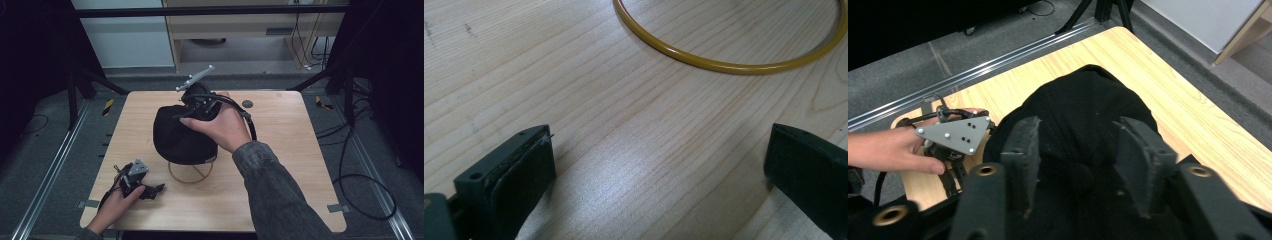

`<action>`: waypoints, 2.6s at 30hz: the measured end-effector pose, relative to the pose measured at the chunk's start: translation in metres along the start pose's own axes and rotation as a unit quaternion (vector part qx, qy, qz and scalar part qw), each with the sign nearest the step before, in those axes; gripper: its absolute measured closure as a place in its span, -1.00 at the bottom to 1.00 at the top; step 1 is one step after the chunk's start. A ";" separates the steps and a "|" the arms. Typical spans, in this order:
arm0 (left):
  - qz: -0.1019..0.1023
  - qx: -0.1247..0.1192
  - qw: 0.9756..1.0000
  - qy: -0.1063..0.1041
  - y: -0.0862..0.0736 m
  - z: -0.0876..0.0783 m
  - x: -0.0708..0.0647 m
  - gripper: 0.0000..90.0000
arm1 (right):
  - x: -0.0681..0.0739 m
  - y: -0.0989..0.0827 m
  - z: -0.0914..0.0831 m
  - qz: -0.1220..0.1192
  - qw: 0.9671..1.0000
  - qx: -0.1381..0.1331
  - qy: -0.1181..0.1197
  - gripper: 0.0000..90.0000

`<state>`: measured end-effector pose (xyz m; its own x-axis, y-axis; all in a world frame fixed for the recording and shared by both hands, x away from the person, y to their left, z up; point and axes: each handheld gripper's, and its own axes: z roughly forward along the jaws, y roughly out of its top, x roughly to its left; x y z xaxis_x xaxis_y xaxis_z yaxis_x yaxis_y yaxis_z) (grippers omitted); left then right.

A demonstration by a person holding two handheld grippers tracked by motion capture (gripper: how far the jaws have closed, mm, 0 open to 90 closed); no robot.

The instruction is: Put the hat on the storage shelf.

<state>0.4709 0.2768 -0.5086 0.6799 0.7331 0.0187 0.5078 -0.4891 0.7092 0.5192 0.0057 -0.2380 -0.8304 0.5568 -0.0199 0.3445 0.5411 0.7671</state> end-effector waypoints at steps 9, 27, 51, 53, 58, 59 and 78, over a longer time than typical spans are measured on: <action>0.000 0.000 1.000 0.000 0.000 0.000 0.000 -1.00 | 0.003 -0.007 -0.007 0.004 1.000 -0.007 -0.018 -0.39; 0.000 0.000 1.000 0.000 0.000 0.000 0.000 -1.00 | 0.000 -0.024 -0.022 0.015 0.998 -0.025 -0.047 -0.81; -0.001 0.000 1.000 0.000 0.000 0.000 0.000 -1.00 | -0.017 -0.061 -0.050 0.030 0.996 -0.029 -0.082 -0.82; 0.000 0.001 1.000 -0.001 0.000 0.000 0.000 -1.00 | -0.019 -0.067 -0.052 0.035 0.995 -0.028 -0.088 -0.78; 0.000 0.000 1.000 -0.001 0.000 0.000 0.000 -1.00 | -0.024 -0.089 -0.062 0.040 0.994 -0.032 -0.094 -0.62; 0.000 0.000 1.000 -0.001 0.000 0.000 0.000 -1.00 | -0.024 -0.089 -0.062 0.040 0.994 -0.032 -0.094 -0.62; 0.000 0.001 1.000 -0.001 0.000 0.000 0.000 -1.00 | -0.030 -0.164 -0.047 0.055 0.993 -0.002 -0.104 -0.71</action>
<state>0.4707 0.2769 -0.5087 0.6809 0.7322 0.0180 0.5083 -0.4900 0.7082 0.4675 -0.1293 -0.3327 -0.6793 0.7308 -0.0671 0.4260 0.4671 0.7748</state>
